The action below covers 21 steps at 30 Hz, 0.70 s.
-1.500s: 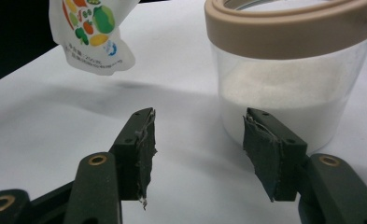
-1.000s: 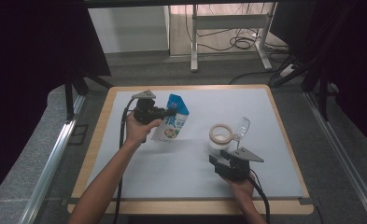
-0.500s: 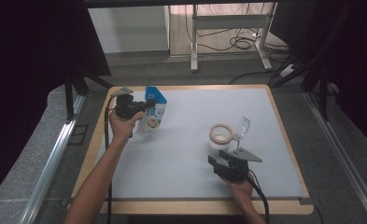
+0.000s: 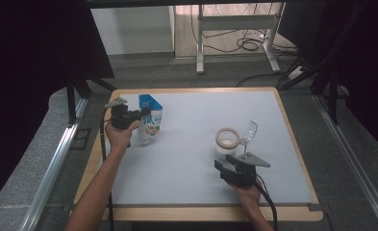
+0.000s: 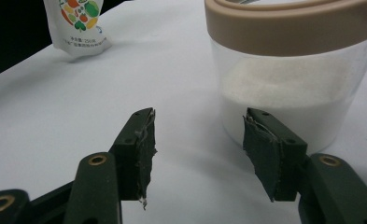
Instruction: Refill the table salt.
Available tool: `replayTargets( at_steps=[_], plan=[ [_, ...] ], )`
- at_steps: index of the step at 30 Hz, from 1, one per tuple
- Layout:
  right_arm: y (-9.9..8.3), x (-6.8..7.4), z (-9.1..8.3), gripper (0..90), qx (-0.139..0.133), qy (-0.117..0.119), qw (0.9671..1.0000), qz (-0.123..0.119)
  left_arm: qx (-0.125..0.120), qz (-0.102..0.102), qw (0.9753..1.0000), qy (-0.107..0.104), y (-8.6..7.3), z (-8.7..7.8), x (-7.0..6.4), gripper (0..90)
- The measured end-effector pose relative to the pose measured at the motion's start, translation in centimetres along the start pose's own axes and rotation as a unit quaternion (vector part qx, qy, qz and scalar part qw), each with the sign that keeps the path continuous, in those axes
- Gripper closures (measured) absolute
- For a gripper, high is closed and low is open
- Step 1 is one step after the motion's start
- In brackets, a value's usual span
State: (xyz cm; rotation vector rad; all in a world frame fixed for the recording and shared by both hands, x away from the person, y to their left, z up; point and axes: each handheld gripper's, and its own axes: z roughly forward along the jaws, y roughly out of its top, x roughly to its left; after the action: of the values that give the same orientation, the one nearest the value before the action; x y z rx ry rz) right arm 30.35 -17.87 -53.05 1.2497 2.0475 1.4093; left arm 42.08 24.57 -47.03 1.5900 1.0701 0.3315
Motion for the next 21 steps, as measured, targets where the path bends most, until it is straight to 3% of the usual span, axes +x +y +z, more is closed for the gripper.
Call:
replayTargets(
  at_steps=[8, 21],
  plan=[
    [0.1, 0.2, -0.1, 44.1, -0.002, 0.001, 1.0, -0.003, 0.001, 0.012, 0.9998, 0.012, -0.9, -1.6, 0.0, 88.5],
    [0.3, 0.2, -0.3, 43.6, -0.006, -0.001, 1.0, 0.001, 0.006, 0.006, 0.9998, 0.02, -1.4, -3.0, 0.8, 84.0]
  ],
)
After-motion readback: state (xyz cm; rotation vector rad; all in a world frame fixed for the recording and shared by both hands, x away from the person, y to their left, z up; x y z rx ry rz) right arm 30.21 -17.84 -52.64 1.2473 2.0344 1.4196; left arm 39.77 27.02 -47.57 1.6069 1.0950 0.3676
